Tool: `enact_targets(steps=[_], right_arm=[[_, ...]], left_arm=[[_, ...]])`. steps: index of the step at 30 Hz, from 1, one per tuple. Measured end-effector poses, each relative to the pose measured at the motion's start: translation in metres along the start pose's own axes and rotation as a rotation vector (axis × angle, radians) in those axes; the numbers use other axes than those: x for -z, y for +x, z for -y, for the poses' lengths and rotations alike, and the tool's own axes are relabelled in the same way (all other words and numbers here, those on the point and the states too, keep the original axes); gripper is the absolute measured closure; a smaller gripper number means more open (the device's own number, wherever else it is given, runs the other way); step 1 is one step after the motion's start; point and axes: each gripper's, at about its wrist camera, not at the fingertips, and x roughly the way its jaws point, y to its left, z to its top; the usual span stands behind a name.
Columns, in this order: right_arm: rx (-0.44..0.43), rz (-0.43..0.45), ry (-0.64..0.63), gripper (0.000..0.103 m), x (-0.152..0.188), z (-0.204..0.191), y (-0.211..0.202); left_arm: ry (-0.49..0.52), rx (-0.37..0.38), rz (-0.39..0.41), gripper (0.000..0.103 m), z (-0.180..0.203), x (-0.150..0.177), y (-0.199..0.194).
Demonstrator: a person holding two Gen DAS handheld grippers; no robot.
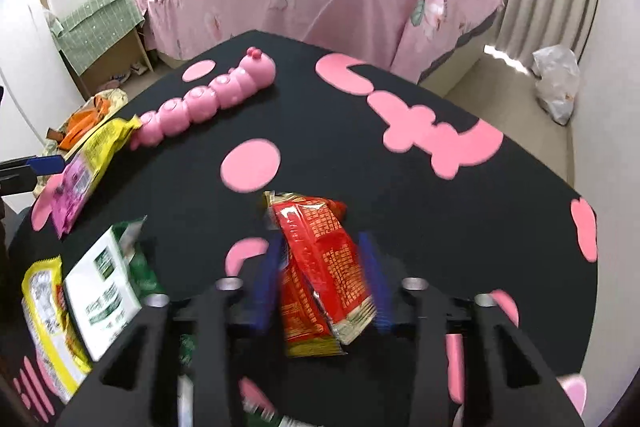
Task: Collect trash
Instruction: 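Carry the pink wrapper and red packet over the yellow trash bag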
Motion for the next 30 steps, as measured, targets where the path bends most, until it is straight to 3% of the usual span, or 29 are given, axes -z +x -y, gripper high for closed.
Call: enact_targets(steps=[1,7,12,15,17,18,20,30], right_arm=[[0.005,0.008,-0.002,0.08,0.002,-0.003,-0.005],[0.003,0.138,-0.005,0.081,0.008,-0.031,-0.067],[-0.016,0.201,-0.037,0.081,0.004,-0.058,-0.104],[-0.008,0.224,-0.047,0.081,0.0,-0.067,-0.114],[-0.012,0.234,-0.04,0.081,-0.001,-0.071,-0.119],[-0.01,0.241,-0.04,0.081,-0.003,-0.075,-0.121],[-0.011,0.253,-0.046,0.081,-0.004,-0.081,-0.125],[-0.073,0.381,-0.097,0.081,-0.026,-0.134,-0.164]], left_arm=[[0.019,-0.012,-0.004,0.032,0.003,0.001,0.001],[0.059,-0.13,0.024,0.032,0.007,0.005,-0.002],[0.074,-0.174,-0.039,0.039,0.007,0.006,0.014],[0.124,-0.235,-0.059,0.05,0.015,0.011,0.024],[0.138,-0.244,-0.064,0.077,0.018,0.013,0.025],[0.14,-0.241,-0.064,0.077,0.019,0.014,0.025],[0.14,-0.231,-0.034,0.09,0.02,0.015,0.016],[0.081,-0.188,0.225,0.091,0.017,0.004,-0.098]])
